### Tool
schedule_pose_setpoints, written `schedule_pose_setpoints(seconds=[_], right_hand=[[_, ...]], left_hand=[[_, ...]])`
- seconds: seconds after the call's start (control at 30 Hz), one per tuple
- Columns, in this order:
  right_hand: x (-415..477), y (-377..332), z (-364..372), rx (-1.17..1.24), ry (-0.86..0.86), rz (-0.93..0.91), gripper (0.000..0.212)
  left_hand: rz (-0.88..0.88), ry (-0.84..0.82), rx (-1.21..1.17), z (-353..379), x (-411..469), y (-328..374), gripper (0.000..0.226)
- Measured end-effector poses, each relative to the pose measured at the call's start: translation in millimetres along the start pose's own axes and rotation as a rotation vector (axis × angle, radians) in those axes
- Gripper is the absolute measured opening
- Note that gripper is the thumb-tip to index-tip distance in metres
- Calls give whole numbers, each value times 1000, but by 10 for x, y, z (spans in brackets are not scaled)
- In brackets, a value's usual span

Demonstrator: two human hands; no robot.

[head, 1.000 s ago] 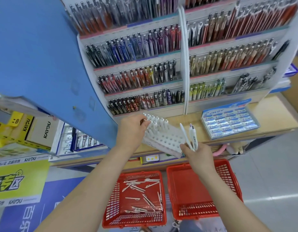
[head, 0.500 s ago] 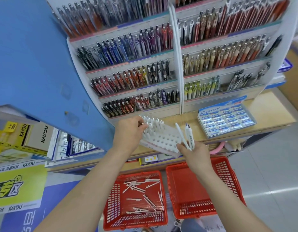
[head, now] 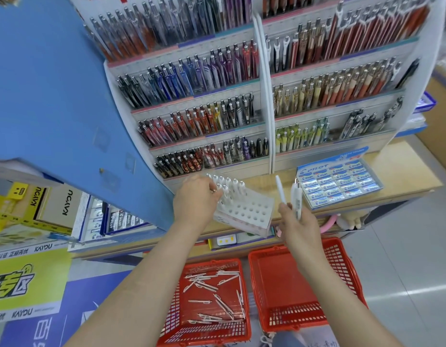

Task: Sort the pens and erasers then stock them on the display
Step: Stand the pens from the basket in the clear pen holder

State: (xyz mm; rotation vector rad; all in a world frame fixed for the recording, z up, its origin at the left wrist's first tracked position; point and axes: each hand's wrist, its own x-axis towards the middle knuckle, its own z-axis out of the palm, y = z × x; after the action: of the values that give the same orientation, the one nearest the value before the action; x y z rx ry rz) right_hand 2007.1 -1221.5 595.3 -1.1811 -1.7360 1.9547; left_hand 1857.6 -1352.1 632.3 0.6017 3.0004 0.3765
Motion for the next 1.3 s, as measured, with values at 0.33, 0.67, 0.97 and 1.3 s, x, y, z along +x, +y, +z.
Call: schedule_pose_setpoints(seconds=[0.33, 0.67, 0.97, 1.3], right_hand=[[-90, -396, 88, 526, -234, 124, 15], [-106, -435, 68, 490, -223, 43, 20], [-109, -437, -9, 498, -235, 122, 18], [-79, -215, -16, 321, -315, 109, 10]], left_hand=[[-87, -418, -1053, -160, -756, 696, 15], [-96, -400, -1016, -301, -865, 481, 20], [-287, -164, -1235, -499, -887, 243, 8], [-383, -42, -1165, -548, -713, 112, 10]])
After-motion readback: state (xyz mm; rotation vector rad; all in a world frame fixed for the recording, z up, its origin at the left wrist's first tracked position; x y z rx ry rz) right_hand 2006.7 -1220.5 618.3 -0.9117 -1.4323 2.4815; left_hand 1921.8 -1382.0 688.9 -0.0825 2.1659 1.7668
